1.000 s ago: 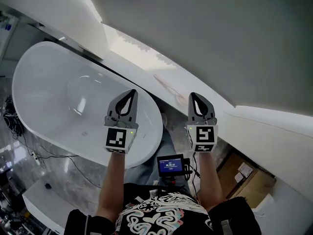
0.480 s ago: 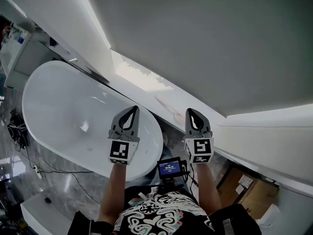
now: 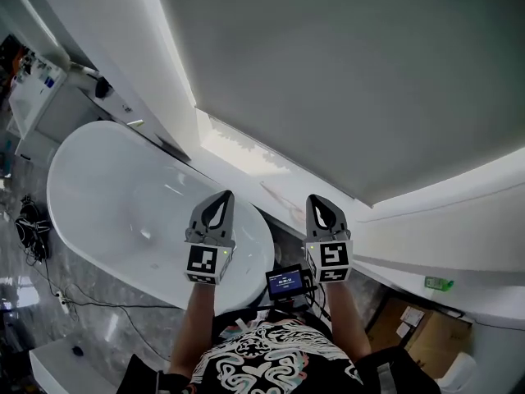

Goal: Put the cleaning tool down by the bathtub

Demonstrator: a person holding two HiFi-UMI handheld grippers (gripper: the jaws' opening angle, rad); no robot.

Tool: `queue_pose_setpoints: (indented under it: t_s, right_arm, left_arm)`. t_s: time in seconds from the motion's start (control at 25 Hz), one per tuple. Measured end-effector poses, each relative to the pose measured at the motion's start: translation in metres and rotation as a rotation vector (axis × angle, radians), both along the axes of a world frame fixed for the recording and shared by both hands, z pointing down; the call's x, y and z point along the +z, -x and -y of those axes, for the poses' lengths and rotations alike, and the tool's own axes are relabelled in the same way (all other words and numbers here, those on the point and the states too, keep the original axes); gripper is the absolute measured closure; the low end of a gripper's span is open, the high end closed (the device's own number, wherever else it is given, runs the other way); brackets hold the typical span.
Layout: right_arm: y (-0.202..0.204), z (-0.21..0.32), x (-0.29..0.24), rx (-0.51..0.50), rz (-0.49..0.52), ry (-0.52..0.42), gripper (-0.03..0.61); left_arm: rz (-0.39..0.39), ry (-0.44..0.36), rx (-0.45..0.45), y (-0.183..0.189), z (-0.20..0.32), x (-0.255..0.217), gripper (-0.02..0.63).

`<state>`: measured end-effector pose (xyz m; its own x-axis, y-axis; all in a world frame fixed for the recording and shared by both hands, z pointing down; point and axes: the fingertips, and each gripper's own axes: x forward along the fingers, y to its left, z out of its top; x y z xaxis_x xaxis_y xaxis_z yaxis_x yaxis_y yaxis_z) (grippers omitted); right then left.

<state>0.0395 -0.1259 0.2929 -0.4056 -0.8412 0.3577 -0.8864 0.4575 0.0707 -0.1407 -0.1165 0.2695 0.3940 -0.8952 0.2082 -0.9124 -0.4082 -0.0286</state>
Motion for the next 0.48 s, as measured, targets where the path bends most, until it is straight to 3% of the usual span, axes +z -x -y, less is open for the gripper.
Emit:
queue_pose_setpoints:
  t_s: [0.48]
  right_arm:
    - [0.004,-0.036,-0.063,-0.028,0.035,-0.110,0.551]
  left_arm:
    - [0.016,-0.075,-0.003,-0.008,-0.030,-0.044,0.597]
